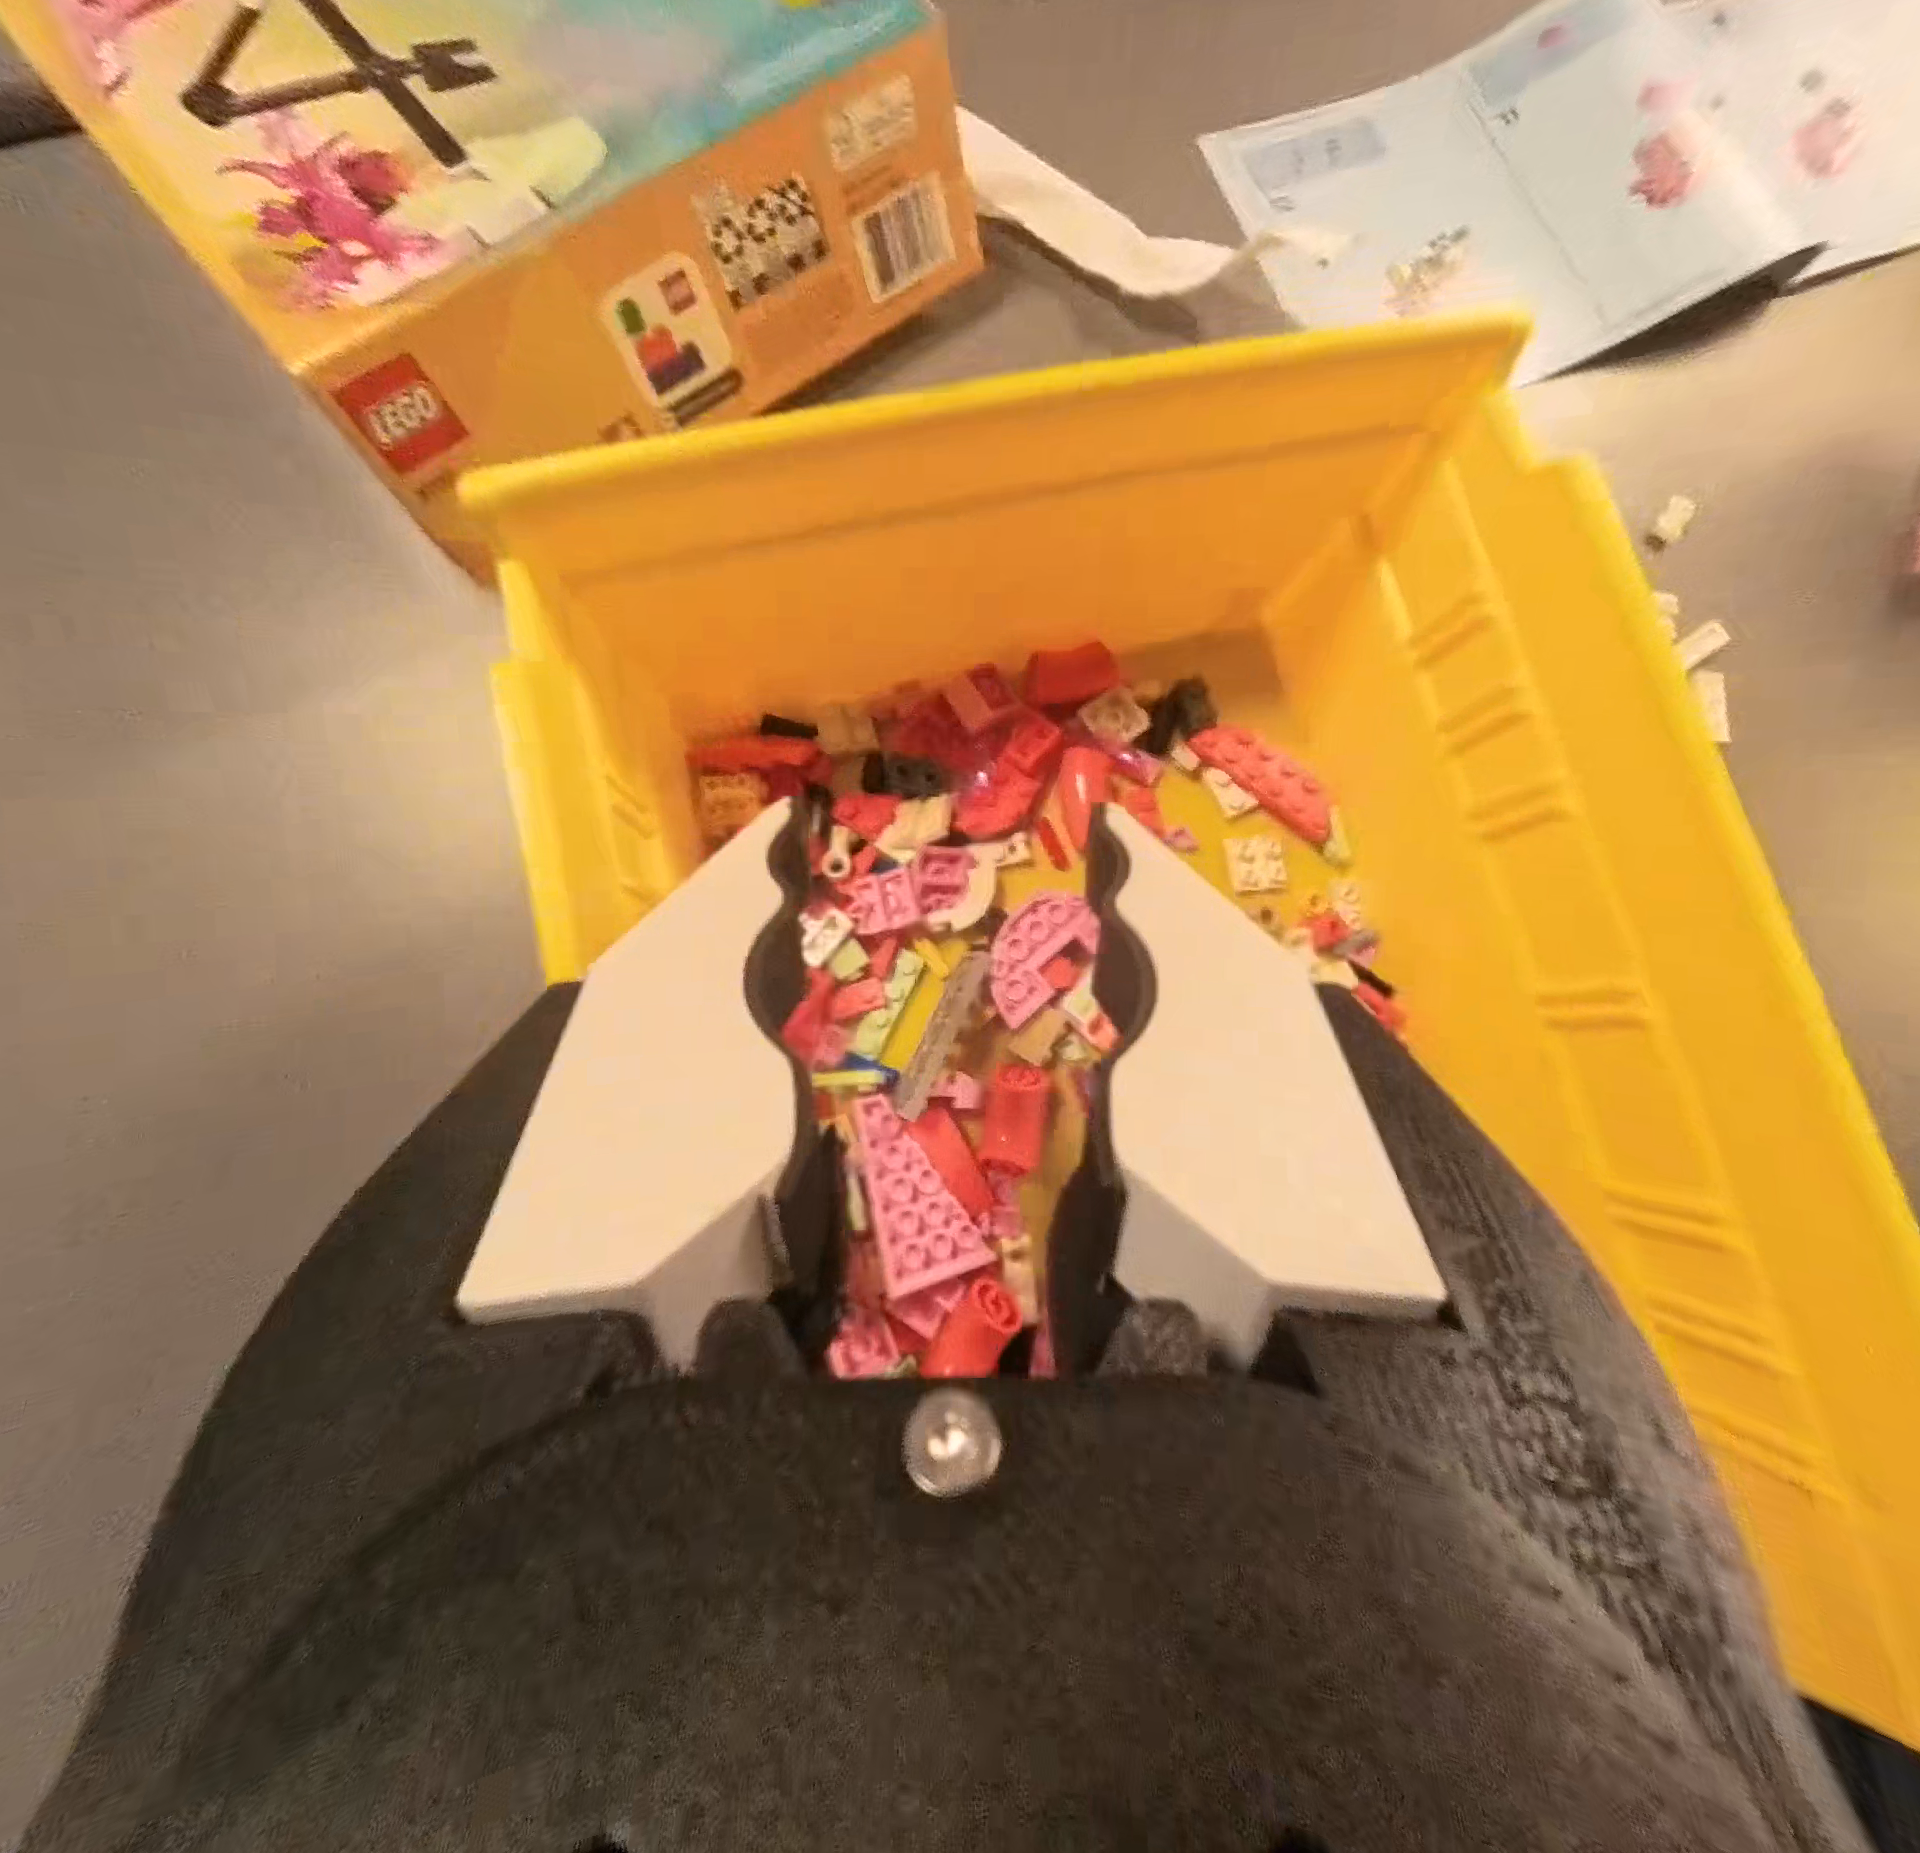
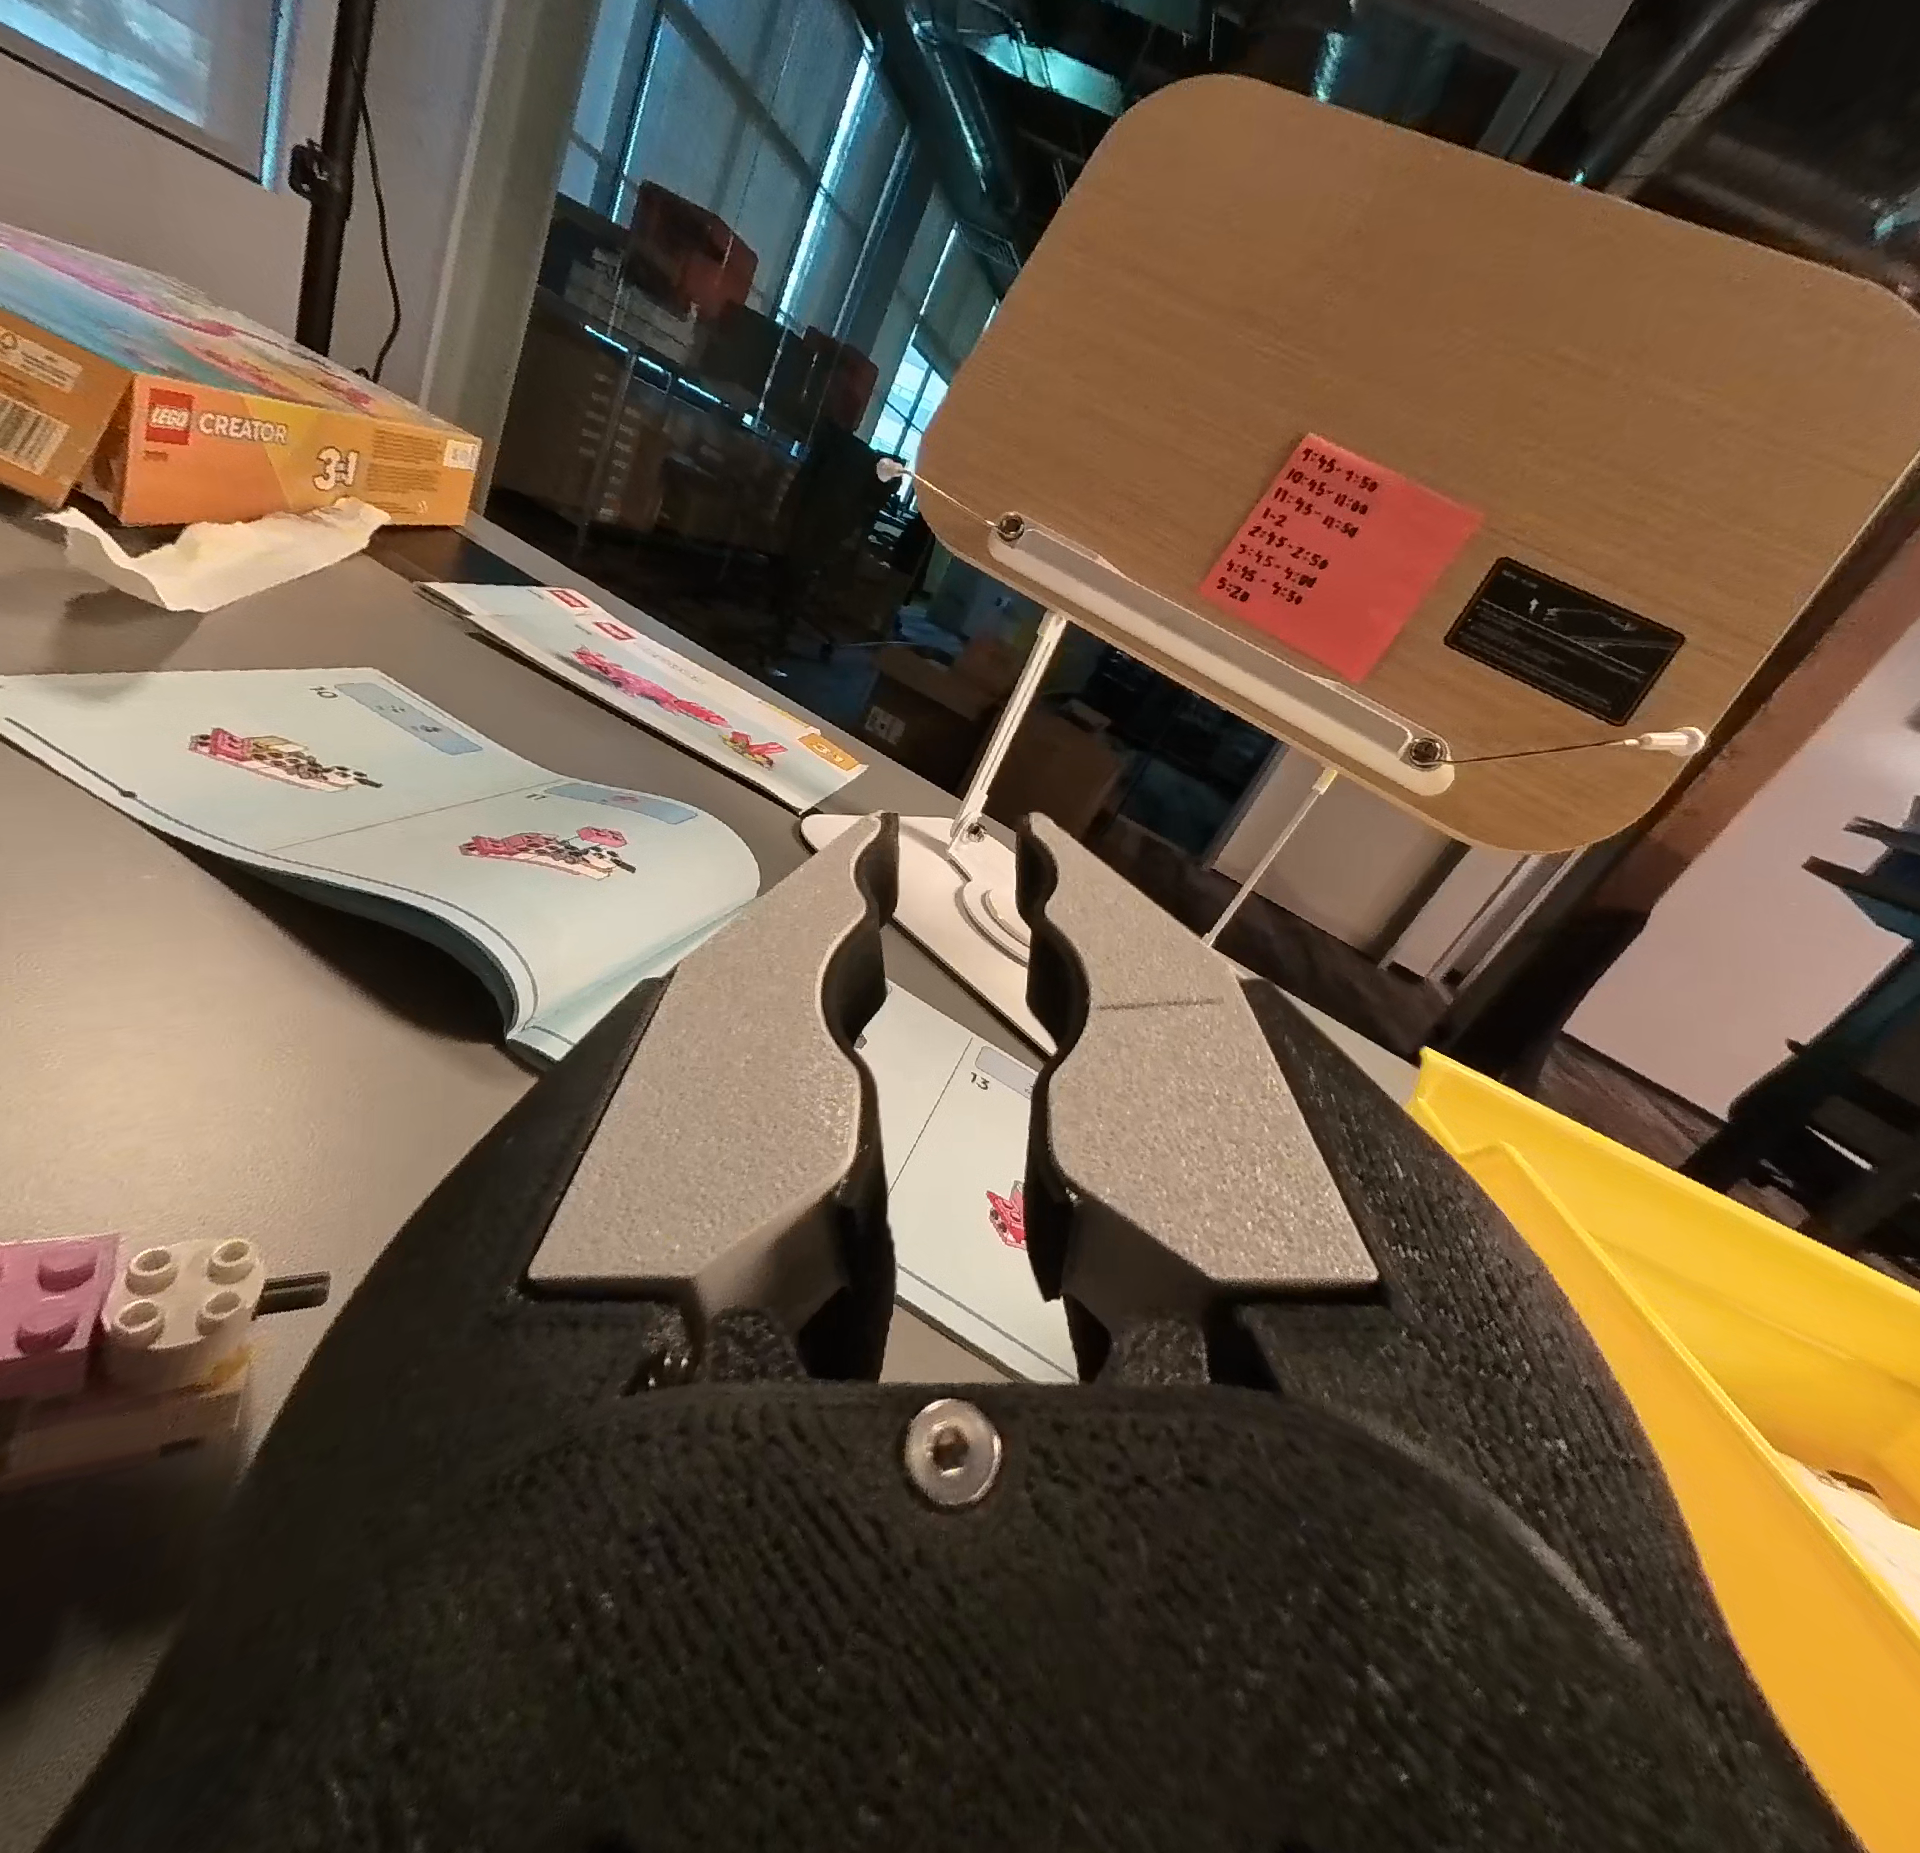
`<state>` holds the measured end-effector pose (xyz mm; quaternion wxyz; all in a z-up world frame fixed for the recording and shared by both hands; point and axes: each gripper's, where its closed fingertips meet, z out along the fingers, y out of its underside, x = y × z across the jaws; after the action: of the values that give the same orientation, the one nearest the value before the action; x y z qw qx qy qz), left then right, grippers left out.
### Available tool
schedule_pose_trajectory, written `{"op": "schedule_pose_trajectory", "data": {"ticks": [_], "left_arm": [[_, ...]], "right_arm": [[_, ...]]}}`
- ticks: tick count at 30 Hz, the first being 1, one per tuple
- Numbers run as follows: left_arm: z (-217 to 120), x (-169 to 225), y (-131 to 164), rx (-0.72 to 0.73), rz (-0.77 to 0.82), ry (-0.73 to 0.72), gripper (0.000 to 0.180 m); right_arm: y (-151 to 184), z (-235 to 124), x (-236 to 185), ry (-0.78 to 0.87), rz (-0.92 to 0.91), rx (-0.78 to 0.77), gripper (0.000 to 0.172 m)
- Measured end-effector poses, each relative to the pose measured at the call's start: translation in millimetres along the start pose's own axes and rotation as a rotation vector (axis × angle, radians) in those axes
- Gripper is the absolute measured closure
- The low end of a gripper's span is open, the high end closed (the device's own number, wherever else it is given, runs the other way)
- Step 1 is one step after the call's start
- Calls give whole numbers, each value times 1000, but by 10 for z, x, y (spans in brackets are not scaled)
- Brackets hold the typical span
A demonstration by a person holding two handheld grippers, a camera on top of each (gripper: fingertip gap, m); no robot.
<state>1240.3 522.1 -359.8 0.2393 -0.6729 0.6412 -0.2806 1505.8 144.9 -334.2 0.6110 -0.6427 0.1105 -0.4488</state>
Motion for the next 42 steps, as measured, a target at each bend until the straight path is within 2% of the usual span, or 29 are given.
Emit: {"op": "schedule_pose_trajectory", "data": {"ticks": [1, 3, 7, 10, 15, 22, 24, 26, 27, 32, 36, 38, 40, 42], "left_arm": [[21, -45, -15, -17, 0, -13, 131], [93, -37, -25, -60, -1, 17, 149], [285, -53, -39, -140, 19, 24, 164], [483, -22, -45, -192, 21, 49, 164], [801, 48, 6, -275, 4, 81, 150], [915, 30, 121, -356, 32, 28, 148], [924, 35, 120, -353, 38, 15, 151], [925, 43, 132, -357, 41, 6, 165], [919, 46, 137, -354, 40, 1, 165], [718, 56, 43, -228, 13, -22, 166], [253, 317, -377, 63, -29, 7, 166], [-56, 513, -630, 204, 59, -17, 166], [-272, 684, -794, 259, 144, -60, 166], [-413, 993, -947, 299, 175, 5, 166]], "right_arm": [[-1, 1, -9, -2, -7, 0, 151], [4, 7, -29, -9, -18, -4, 151], [23, 15, -46, -17, -20, -16, 151], [40, 22, -53, -24, -11, -25, 151], [44, 28, -81, -31, -30, -29, 151], [19, 22, -112, -39, -48, -16, 151], [12, 20, -105, -37, -42, -11, 151], [3, 16, -97, -37, -32, -4, 151], [-3, 13, -94, -37, -28, 0, 151], [-47, -4, -103, -55, 0, 30, 152], [-117, -32, -121, -80, 36, 75, 152], [-166, -63, -122, -91, 62, 103, 152], [-230, -109, -117, -98, 97, 140, 152], [-302, -162, -129, -116, 134, 177, 152]]}}
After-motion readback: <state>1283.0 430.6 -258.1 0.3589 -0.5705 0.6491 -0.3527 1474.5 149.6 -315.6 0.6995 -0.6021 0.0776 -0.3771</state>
